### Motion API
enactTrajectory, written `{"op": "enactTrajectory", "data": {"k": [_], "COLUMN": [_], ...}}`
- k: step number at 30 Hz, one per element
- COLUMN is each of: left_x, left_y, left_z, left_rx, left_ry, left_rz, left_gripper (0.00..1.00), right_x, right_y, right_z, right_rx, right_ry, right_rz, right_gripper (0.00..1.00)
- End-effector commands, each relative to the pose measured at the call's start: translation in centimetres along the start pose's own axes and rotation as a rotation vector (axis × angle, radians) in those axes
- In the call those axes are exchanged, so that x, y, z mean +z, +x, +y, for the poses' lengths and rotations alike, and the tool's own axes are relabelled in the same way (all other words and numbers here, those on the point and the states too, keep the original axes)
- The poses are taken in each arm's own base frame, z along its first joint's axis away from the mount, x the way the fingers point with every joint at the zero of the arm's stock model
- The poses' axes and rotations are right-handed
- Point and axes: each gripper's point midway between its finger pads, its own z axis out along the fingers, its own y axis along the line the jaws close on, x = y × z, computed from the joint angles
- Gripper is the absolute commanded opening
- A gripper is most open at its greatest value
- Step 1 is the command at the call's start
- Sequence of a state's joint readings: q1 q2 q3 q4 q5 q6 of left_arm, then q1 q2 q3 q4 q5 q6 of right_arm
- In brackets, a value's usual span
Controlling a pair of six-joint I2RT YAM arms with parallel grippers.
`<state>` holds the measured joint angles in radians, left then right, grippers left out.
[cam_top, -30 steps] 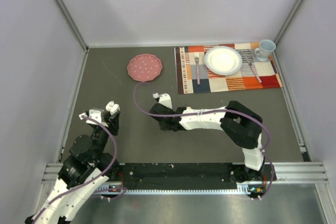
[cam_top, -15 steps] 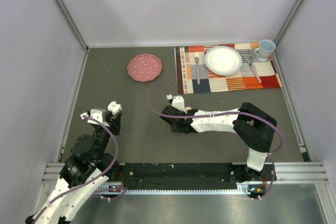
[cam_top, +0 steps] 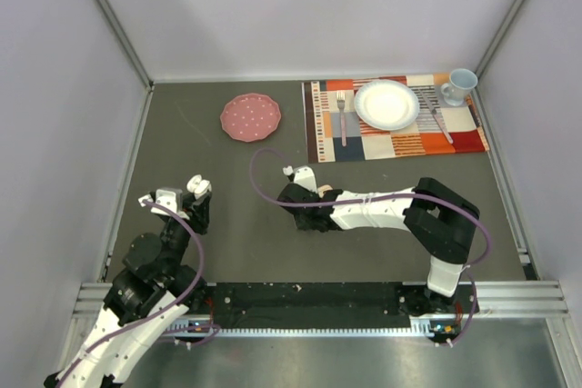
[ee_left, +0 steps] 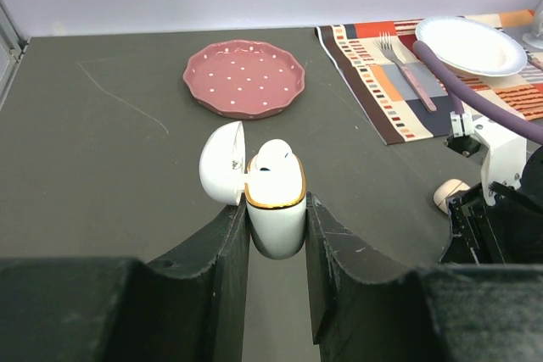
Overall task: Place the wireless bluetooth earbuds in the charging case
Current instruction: Pick up the left earbud from the center of the board.
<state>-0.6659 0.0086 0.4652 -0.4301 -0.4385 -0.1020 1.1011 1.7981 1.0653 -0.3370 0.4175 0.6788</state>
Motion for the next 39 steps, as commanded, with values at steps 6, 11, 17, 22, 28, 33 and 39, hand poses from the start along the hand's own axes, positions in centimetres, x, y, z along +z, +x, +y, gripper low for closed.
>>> {"op": "enactTrajectory", "data": {"k": [6, 11, 17, 22, 28, 33, 39], "left_x": [-1.9, -1.9, -2.0, -1.9, -1.7, -1.2, -0.2], "left_y": [-3.7, -3.5, -3.6, -3.5, -3.8, -4.2, -4.8], "left_z": [0.3, 0.3, 0.4, 0.3, -0.9, -2.8, -6.3], "left_rx": [-0.099, -0.102, -0.100, -0.100, -0.094, -0.098, -0.143], "left_ry": [0.030, 0.031, 0.025, 0.029, 0.091, 0.179, 0.328], "left_rz": [-0.194, -0.190, -0.187, -0.188, -0.198, -0.204, -0.217], "left_gripper": [0.00, 0.00, 0.00, 0.00, 0.00, 0.00, 0.00], "right_x": [0.7, 0.9, 0.9, 0.7, -1.9, -5.8, -13.9], "right_y": [1.1, 1.0, 1.7, 1.8, -1.7, -6.1, -13.0], "right_z": [-1.0, -0.8, -1.5, -1.7, -1.3, -1.2, -2.0], "right_rx": [-0.088, -0.070, -0.028, -0.014, 0.033, 0.111, 0.229], "right_ry": [0.037, 0.033, 0.048, 0.047, 0.007, -0.046, -0.182], "right_rz": [0.059, 0.064, 0.083, 0.082, -0.027, -0.175, -0.486], "right_gripper": [0.32, 0.27, 0.24, 0.17, 0.07, 0.05, 0.00]}}
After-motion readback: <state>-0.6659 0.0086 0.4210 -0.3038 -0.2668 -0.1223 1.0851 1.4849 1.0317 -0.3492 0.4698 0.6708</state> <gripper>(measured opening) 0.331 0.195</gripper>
